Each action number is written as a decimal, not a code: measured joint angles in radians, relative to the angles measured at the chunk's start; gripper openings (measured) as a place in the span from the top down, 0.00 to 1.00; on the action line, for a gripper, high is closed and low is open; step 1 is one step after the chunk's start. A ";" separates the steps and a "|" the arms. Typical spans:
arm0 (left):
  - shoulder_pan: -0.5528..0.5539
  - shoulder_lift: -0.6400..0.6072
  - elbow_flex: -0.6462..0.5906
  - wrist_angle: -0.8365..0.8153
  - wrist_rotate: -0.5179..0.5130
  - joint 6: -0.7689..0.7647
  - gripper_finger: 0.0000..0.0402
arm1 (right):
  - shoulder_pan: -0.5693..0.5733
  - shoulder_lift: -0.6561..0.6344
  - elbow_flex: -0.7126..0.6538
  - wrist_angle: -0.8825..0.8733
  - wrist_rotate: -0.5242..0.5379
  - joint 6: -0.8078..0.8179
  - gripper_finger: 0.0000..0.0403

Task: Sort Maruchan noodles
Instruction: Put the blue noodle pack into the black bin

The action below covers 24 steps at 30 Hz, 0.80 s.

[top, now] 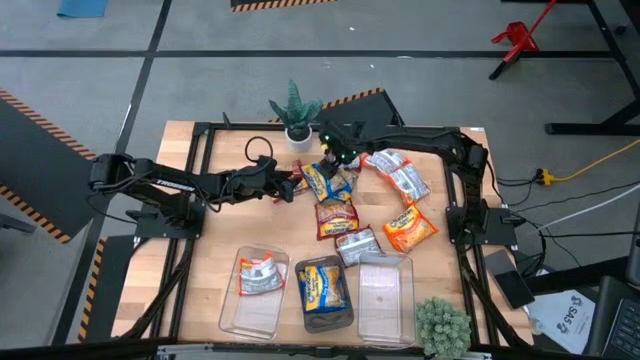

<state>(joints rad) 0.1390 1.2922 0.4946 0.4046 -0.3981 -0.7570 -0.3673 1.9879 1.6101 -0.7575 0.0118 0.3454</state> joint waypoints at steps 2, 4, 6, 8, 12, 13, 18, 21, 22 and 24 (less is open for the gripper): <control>0.000 0.000 0.000 0.000 0.000 0.000 0.42 | 0.002 0.001 -0.032 0.044 -0.006 0.011 0.11; 0.000 0.000 0.000 0.000 0.000 -0.001 0.42 | 0.002 -0.001 -0.061 0.092 0.000 0.013 0.10; 0.000 0.000 0.000 0.000 0.002 -0.002 0.42 | -0.001 -0.001 -0.096 0.112 0.013 0.016 0.11; 0.000 0.000 0.000 0.000 0.015 -0.003 0.42 | -0.009 0.001 -0.117 0.137 0.004 0.016 0.12; 0.000 0.000 0.000 -0.004 0.026 -0.002 0.42 | -0.015 -0.002 -0.171 0.235 -0.099 0.007 0.16; 0.000 0.000 0.000 -0.004 0.026 -0.002 0.42 | -0.014 -0.002 -0.177 0.250 -0.114 0.001 0.17; 0.000 0.000 0.000 -0.006 0.026 -0.001 0.42 | -0.012 0.008 -0.182 0.275 -0.170 -0.043 0.29; 0.000 0.000 0.000 -0.008 0.026 -0.001 0.42 | -0.013 0.021 -0.180 0.281 -0.208 -0.045 0.42; 0.000 0.000 0.000 -0.009 0.026 0.000 0.42 | -0.013 0.025 -0.180 0.291 -0.224 -0.045 0.47; 0.000 0.000 0.000 -0.012 0.026 0.000 0.42 | -0.012 0.034 -0.179 0.296 -0.238 -0.048 0.59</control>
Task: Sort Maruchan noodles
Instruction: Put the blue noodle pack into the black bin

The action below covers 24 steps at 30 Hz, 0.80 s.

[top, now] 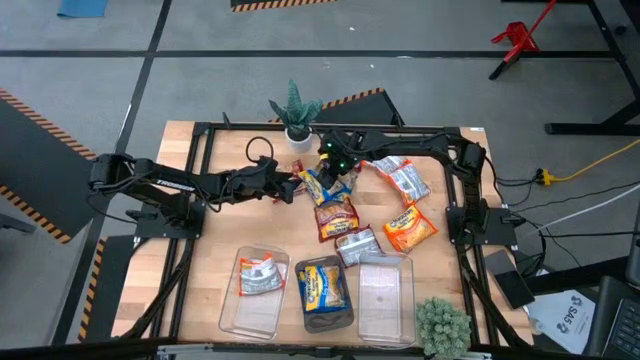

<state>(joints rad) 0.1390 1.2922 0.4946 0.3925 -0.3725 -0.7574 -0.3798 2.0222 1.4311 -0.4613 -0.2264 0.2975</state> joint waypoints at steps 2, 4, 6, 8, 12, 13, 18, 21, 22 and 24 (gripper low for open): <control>0.000 0.000 0.000 -0.008 0.000 0.000 0.42 | -0.002 0.004 0.001 0.015 -0.032 -0.003 0.72; 0.000 0.000 0.000 -0.014 0.000 0.000 0.42 | -0.001 0.003 0.000 0.017 -0.038 -0.013 0.87; 0.000 0.000 0.000 -0.015 0.000 0.000 0.42 | -0.001 0.000 0.000 0.026 -0.054 -0.019 0.96; 0.000 0.000 0.000 -0.015 0.000 0.000 0.42 | -0.001 -0.003 0.003 0.017 -0.052 -0.017 0.96; 0.000 0.000 0.000 -0.015 0.000 0.000 0.42 | 0.001 -0.017 0.024 -0.019 -0.035 -0.018 0.99; 0.000 0.000 0.000 -0.015 0.000 -0.002 0.42 | 0.002 -0.025 0.030 -0.021 -0.025 -0.018 0.99; 0.000 -0.005 0.000 -0.010 0.000 -0.042 0.42 | 0.001 -0.090 0.057 -0.026 -0.006 -0.017 1.00; 0.000 -0.005 0.001 -0.010 0.000 -0.077 0.42 | 0.001 -0.124 0.057 -0.027 0.007 -0.015 1.00; 0.000 -0.005 0.001 -0.010 0.000 -0.084 0.42 | 0.001 -0.135 0.057 -0.027 0.010 -0.012 1.00; 0.000 -0.005 0.001 -0.008 -0.003 -0.104 0.42 | 0.001 -0.155 0.057 -0.030 0.012 -0.005 1.00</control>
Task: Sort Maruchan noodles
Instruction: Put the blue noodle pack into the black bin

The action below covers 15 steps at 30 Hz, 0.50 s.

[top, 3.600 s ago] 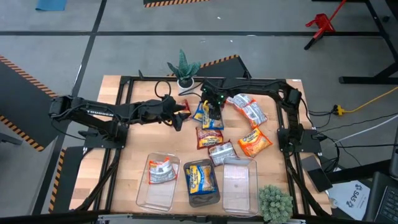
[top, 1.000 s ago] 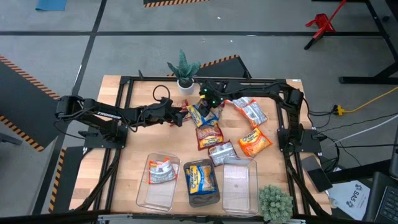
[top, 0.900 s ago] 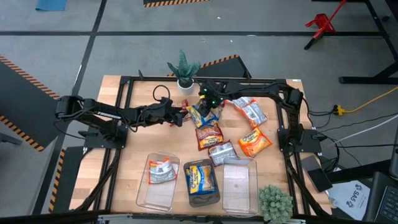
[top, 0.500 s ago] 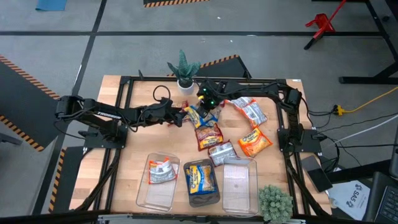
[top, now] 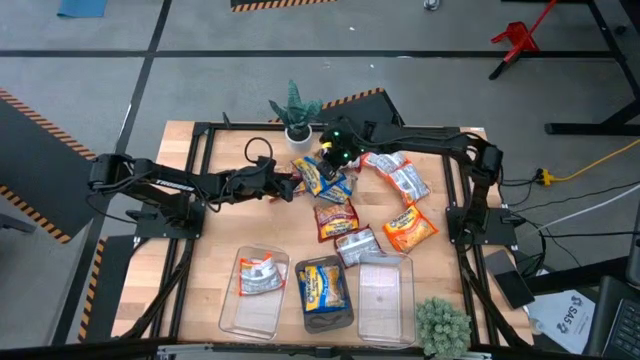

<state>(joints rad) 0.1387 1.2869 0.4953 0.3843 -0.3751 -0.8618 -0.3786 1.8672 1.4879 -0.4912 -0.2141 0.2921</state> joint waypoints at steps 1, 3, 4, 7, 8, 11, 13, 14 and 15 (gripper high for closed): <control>0.000 0.000 0.000 0.007 -0.001 -0.005 0.42 | 0.000 -0.012 0.000 -0.002 0.004 0.001 1.00; 0.000 0.000 0.000 0.040 -0.001 -0.014 0.42 | 0.000 -0.036 0.000 -0.015 0.018 0.001 1.00; 0.000 0.000 0.000 0.058 0.000 -0.020 0.42 | 0.000 -0.046 0.000 -0.016 0.022 0.001 1.00; 0.000 0.000 0.000 0.117 0.008 -0.035 0.42 | -0.001 -0.083 0.000 -0.024 0.022 0.003 1.00; 0.000 0.000 0.000 0.140 0.016 -0.041 0.42 | -0.001 -0.099 0.000 -0.027 0.023 0.003 1.00; 0.000 0.000 0.000 0.216 0.044 -0.037 0.42 | -0.001 -0.139 0.001 -0.030 0.022 0.011 1.00; 0.000 0.000 0.000 0.263 0.052 -0.025 0.42 | -0.001 -0.160 0.002 -0.031 0.021 0.018 1.00; 0.000 0.000 0.000 0.280 0.052 -0.023 0.42 | 0.000 -0.171 0.002 -0.030 0.021 0.018 1.00; 0.000 0.000 0.000 0.288 0.050 -0.023 0.42 | 0.003 -0.181 0.002 -0.029 0.021 0.022 1.00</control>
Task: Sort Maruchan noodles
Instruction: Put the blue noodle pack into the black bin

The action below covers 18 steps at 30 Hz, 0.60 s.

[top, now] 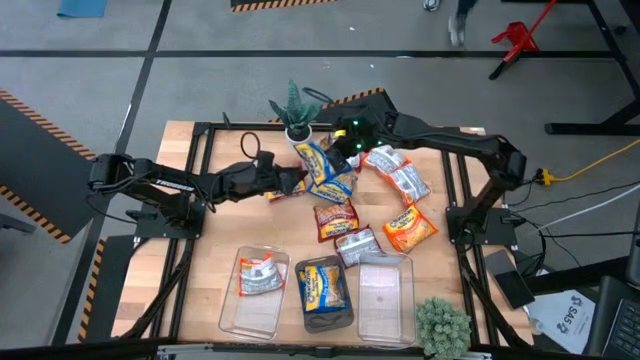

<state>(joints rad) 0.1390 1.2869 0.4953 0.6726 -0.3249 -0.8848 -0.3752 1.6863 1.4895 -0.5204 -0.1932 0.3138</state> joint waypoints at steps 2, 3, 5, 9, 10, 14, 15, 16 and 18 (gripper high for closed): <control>0.000 0.000 0.000 0.011 -0.006 0.000 0.42 | 0.009 -0.013 0.001 0.007 0.002 0.012 1.00; 0.000 0.000 0.000 0.013 -0.006 0.000 0.42 | 0.010 -0.016 0.001 0.010 0.001 0.019 1.00; 0.000 0.000 0.000 0.012 -0.006 -0.004 0.42 | 0.025 -0.018 0.000 0.025 -0.002 0.030 1.00; -0.001 0.000 0.000 0.057 -0.002 -0.003 0.42 | 0.063 -0.021 0.000 0.057 0.012 0.049 1.00; -0.002 0.000 0.000 0.070 -0.001 -0.002 0.42 | 0.073 -0.021 0.000 0.065 0.014 0.053 1.00; 0.000 0.000 0.000 0.103 -0.002 0.002 0.42 | 0.118 -0.017 0.000 0.099 0.029 0.073 1.00; -0.001 0.000 0.000 0.104 0.005 0.002 0.42 | 0.126 -0.017 0.000 0.108 0.032 0.076 1.00; -0.002 0.000 0.000 0.110 0.013 0.003 0.42 | 0.134 -0.017 0.000 0.116 0.034 0.078 1.00; -0.007 0.000 0.000 0.118 0.013 0.004 0.42 | 0.148 -0.016 0.000 0.127 0.046 0.081 1.00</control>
<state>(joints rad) 0.1318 1.2873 0.4953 0.7911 -0.3123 -0.8810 -0.2275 1.6699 1.4899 -0.3933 -0.1472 0.3949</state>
